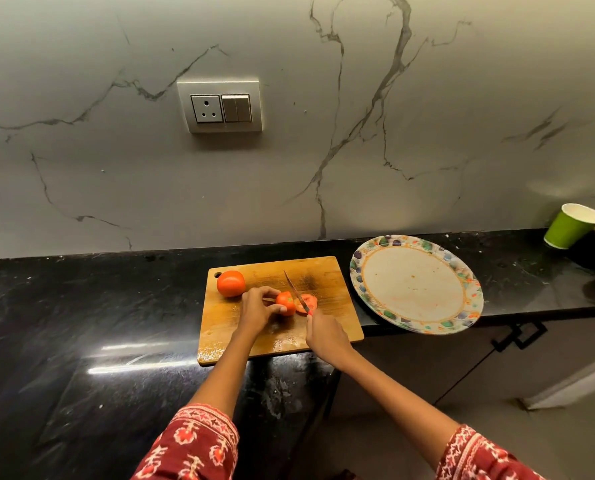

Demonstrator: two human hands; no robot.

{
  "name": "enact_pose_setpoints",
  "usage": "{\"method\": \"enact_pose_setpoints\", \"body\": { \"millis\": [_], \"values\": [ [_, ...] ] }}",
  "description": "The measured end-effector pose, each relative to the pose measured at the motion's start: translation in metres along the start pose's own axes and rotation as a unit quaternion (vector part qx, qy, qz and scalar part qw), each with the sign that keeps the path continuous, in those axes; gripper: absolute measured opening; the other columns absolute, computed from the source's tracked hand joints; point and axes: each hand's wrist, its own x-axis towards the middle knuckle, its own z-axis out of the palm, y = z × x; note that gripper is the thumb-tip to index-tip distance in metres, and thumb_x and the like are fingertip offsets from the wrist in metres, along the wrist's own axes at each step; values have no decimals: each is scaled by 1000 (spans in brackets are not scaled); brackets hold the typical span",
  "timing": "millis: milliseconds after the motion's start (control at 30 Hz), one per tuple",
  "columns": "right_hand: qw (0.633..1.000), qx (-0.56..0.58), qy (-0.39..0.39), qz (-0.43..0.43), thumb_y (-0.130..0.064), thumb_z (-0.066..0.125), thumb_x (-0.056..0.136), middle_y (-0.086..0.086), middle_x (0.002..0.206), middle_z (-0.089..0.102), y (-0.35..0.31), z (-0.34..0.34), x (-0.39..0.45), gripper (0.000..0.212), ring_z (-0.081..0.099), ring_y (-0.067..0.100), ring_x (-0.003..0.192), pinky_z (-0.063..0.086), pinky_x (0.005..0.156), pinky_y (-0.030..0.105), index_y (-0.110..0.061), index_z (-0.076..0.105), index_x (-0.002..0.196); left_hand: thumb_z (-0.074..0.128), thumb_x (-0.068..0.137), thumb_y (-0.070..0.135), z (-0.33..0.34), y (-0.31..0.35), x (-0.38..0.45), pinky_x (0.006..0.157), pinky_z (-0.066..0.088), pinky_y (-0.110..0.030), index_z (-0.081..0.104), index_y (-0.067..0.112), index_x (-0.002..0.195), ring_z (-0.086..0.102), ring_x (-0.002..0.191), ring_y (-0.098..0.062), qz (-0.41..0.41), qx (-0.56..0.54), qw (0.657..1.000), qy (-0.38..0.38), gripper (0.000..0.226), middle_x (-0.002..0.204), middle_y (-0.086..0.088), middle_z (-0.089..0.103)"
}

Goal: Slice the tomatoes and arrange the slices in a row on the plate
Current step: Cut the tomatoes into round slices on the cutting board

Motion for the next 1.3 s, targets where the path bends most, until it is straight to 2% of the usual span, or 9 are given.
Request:
{"method": "enact_pose_setpoints", "body": {
  "millis": [100,200,400,433,500,667,767,867,1300],
  "values": [
    [1000,5,-16,9,-22,30,101,21,107,60,-2,4,-3,33,57,36,100,34,69,32,0,49,115,78,68,4,3,-1,-2,75,50,-22,66,4,103,60,90,-14,3,1,1000,3,37,102,-9,67],
    [1000,5,-27,14,-23,29,101,22,109,60,-2,4,1,34,57,37,101,38,71,33,0,49,116,75,70,2,6,-1,-4,77,51,-23,65,6,108,60,95,-16,3,-6,1000,13,40,107,-10,66],
    [999,11,-31,-1,-19,31,100,20,106,61,-5,1,6,29,58,35,98,36,67,31,-2,49,114,73,73,3,13,5,-9,94,47,-33,63,6,116,57,112,-23,-13,-11,999,46,44,118,-10,63],
    [999,11,-33,-1,-18,31,100,20,106,61,-6,0,5,29,58,35,98,37,68,31,-2,49,115,73,73,3,14,5,-10,95,47,-33,61,5,118,56,114,-23,-16,-10,999,45,46,121,-11,61],
    [999,5,-37,0,-20,31,101,19,108,60,-6,-2,6,29,58,35,100,37,68,31,-2,48,117,74,72,3,18,6,-12,92,46,-24,57,1,122,53,116,-22,-19,-14,999,43,52,124,-12,58],
    [999,23,-40,-22,-19,33,101,18,107,60,-5,-8,13,27,58,34,99,34,67,30,-2,48,115,79,66,6,22,13,-12,78,46,-16,67,5,105,61,98,-19,-22,-18,994,105,40,106,-9,67],
    [999,22,-24,-28,-20,30,101,18,107,60,1,-6,9,29,58,35,99,34,67,31,-3,47,118,81,64,5,22,12,-11,69,45,-9,67,5,101,60,94,-14,-28,-17,995,91,39,102,-7,67],
    [999,13,-20,-38,-21,28,101,19,107,61,7,-2,9,32,58,35,99,35,67,32,-2,45,121,82,61,6,20,10,-8,79,50,-23,68,6,99,61,96,-18,-26,-11,997,77,40,101,-8,68],
    [1000,6,-11,7,-22,29,101,18,106,61,2,4,12,33,57,34,99,37,69,34,-3,43,124,80,64,2,16,11,-4,82,46,-25,68,5,96,59,94,-15,-21,-32,998,48,35,99,-8,68]
  ]
}}
